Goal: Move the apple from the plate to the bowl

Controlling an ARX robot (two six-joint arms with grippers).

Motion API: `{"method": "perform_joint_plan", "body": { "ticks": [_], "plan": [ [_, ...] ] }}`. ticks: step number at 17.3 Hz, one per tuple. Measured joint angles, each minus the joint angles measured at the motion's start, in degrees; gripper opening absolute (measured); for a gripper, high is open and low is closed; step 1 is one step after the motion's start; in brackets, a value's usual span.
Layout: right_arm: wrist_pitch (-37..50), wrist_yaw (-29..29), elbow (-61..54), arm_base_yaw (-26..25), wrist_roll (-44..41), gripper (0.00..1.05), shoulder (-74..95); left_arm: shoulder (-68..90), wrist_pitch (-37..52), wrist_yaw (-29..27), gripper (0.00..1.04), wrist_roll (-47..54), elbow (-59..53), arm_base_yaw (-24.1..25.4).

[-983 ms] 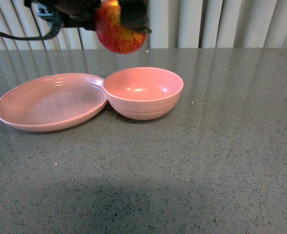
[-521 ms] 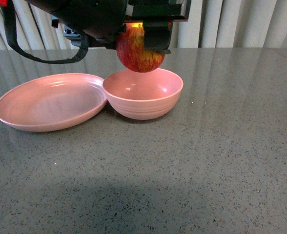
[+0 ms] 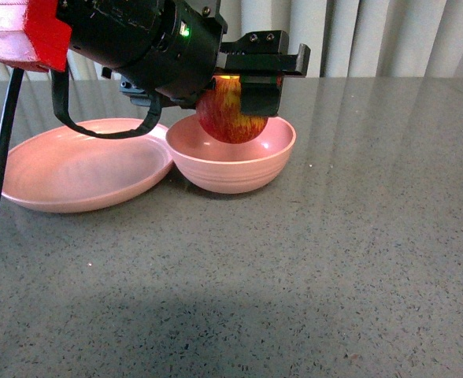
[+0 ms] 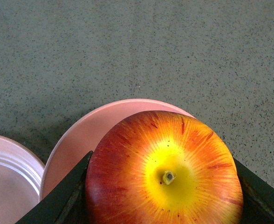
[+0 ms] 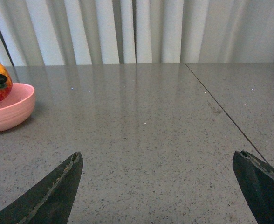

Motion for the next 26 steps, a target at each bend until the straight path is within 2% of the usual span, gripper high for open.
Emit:
{"method": "perform_joint_plan", "body": {
  "ticks": [18,19,22,26],
  "plan": [
    [0.0,0.0,0.0,0.0,0.0,0.98,0.0,6.3,3.0,0.2,0.68,-2.4,1.0,1.0],
    [0.0,0.0,0.0,0.0,0.0,0.98,0.0,6.3,3.0,0.3,0.74,-2.5,1.2,1.0],
    [0.0,0.0,0.0,0.0,0.0,0.98,0.0,6.3,3.0,0.6,0.99,-2.5,1.8,1.0],
    [0.0,0.0,0.0,0.0,0.0,0.98,0.0,6.3,3.0,0.7,0.98,-2.6,2.0,1.0]
  ]
}}
